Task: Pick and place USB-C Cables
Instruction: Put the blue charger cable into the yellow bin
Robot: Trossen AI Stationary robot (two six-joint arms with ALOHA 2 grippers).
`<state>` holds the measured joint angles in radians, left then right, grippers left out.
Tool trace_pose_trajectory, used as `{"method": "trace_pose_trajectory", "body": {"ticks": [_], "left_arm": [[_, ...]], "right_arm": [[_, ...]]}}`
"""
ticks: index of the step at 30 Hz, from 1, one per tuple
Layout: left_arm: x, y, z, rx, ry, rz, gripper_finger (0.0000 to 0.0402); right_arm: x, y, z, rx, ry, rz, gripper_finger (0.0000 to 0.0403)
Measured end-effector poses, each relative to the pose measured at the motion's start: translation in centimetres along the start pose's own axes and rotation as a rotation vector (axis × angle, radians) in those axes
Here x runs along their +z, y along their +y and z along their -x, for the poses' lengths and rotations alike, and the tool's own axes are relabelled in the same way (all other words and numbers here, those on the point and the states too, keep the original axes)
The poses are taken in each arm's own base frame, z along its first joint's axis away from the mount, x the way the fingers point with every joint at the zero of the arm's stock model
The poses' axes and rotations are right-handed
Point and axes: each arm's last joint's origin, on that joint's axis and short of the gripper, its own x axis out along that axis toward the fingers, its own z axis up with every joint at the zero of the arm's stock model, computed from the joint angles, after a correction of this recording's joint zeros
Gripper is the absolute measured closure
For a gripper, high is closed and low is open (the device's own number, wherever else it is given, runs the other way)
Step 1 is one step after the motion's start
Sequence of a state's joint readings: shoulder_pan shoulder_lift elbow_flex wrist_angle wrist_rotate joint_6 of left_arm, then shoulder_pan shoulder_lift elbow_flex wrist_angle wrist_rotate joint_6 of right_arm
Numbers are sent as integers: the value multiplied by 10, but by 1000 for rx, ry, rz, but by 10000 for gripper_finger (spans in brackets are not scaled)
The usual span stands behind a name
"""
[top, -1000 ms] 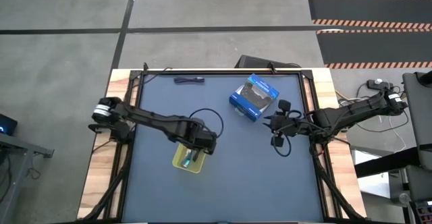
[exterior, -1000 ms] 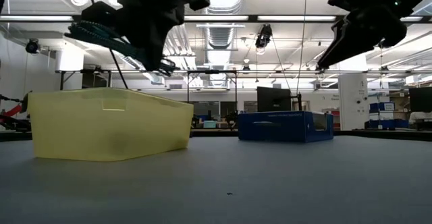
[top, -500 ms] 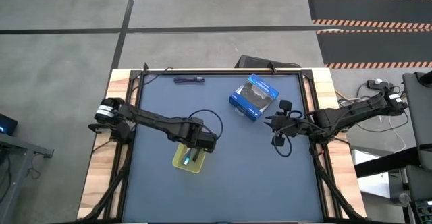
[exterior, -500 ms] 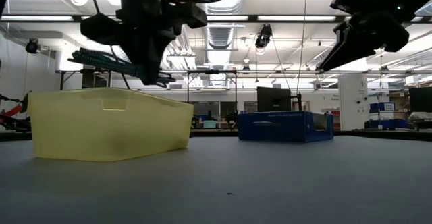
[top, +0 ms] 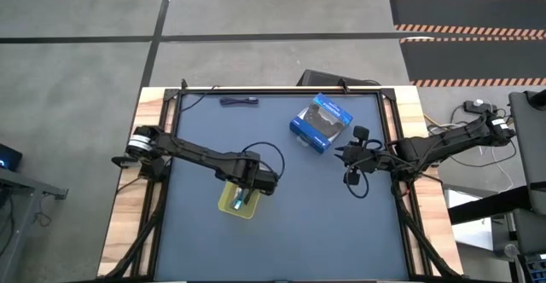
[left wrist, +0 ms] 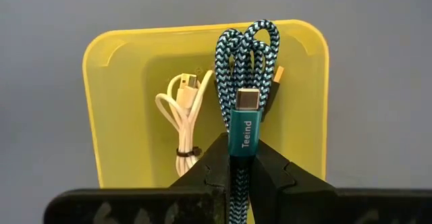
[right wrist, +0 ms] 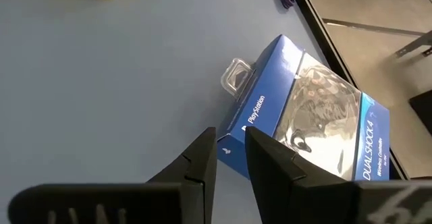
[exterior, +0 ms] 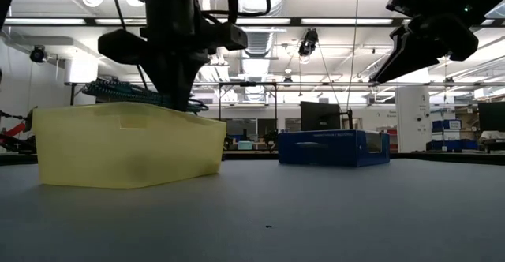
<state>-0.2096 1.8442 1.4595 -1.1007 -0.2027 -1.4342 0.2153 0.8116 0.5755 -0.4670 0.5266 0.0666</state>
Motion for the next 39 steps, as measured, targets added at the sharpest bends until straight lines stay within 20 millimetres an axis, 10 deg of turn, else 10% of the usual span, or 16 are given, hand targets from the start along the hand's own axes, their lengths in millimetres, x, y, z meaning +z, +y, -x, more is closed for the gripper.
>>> {"method": "trace_pose_trajectory", "body": {"ticks": [39], "left_arm": [[-7,4,-20,-12,-15,20,388]], "right_arm": [[-1,0,-1,0,2,1,340]]}}
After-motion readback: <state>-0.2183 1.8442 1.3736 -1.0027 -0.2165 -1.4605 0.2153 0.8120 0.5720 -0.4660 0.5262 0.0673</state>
